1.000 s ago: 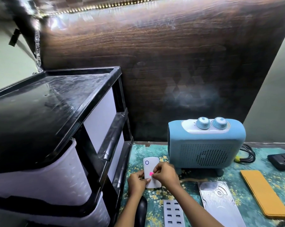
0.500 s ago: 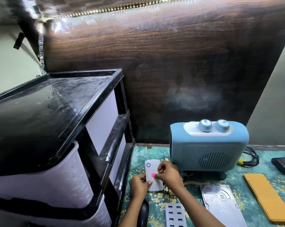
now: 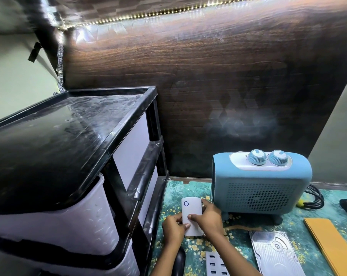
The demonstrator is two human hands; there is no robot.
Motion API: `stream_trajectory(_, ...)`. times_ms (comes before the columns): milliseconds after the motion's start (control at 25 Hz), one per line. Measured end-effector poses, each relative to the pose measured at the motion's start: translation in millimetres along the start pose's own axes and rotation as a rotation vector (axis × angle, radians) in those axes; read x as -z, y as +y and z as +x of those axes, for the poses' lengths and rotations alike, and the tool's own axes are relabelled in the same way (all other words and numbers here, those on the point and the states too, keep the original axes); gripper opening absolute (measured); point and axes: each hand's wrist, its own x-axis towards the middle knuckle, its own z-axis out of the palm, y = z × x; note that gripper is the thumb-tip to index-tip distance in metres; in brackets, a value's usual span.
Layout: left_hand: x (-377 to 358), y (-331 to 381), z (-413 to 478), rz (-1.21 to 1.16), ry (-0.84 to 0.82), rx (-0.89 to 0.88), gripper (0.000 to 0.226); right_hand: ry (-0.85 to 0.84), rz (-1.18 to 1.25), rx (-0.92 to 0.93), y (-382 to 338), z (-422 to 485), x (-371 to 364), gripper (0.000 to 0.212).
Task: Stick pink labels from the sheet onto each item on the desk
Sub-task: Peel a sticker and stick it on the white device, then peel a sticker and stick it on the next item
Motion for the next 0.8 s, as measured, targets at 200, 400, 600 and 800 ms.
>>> stream_trajectory(200,0,3,2,0.028,0.002,0.009,0.039,-0.038,0.063,-0.055,2,4,6,0.054)
stream_trajectory(400,-2,2,-6,0.057,0.029,0.004,0.053,-0.004,-0.011,0.049,17,-18,29,0.029)
stream_trajectory(600,-16,16,-47,-0.071,0.287,-0.121,0.049,0.077,0.271,0.129,64,-70,113,0.02)
stream_trajectory(800,-67,62,-106,-0.166,0.162,-0.379,0.038,0.259,0.429,0.066,129,-98,207,0.03)
